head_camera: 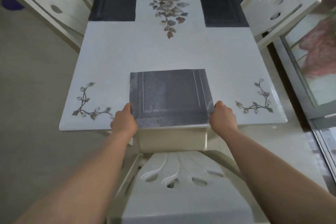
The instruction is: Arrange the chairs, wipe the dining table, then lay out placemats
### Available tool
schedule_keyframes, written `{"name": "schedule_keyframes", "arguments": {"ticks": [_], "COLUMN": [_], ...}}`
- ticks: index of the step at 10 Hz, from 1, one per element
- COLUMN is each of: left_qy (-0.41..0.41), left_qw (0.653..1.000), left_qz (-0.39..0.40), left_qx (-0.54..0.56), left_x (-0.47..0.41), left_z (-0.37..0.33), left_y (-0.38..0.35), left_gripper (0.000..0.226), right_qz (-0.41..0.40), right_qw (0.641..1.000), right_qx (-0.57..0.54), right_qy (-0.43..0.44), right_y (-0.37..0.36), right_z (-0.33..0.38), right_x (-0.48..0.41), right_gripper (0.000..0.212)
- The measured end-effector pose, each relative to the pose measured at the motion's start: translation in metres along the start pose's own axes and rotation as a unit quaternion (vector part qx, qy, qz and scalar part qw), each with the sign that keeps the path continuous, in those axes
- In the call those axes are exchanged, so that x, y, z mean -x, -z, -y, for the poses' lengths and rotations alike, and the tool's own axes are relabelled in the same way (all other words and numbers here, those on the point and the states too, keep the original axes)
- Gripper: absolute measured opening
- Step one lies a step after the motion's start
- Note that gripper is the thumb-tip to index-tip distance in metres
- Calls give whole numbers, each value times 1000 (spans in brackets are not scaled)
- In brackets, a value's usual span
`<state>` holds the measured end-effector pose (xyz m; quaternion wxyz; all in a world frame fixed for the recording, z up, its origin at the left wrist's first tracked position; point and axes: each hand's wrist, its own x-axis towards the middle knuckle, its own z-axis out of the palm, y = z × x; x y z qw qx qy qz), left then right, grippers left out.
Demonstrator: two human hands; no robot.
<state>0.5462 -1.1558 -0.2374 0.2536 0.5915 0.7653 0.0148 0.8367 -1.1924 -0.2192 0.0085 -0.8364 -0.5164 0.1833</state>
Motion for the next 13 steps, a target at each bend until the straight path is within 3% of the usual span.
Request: {"name": "schedule_keyframes", "arguments": {"ticks": [2,10,12,13], "left_qy": [11,20,50,58], "left_qw": [1000,997,998,998], "left_qz": [-2,7,-2,-5], "left_qx": [-13,-79,-33,32], "left_x": [0,3,-3,-8], "left_z": [-3,-10,-23,-35], "left_y": [-1,5,28,45], "left_gripper": [44,39,32,42], "right_qz": [3,35,32,19], "right_qw": [1000,999,998,998], "right_qx": [3,28,-24,-50], "right_qy": [14,1,-39,-41], "right_y": [0,3,21,39], "right_z": [-5,-2,1,5], "right_x": [-1,-4,-8,-12], "right_gripper": [15,23,24,36]}}
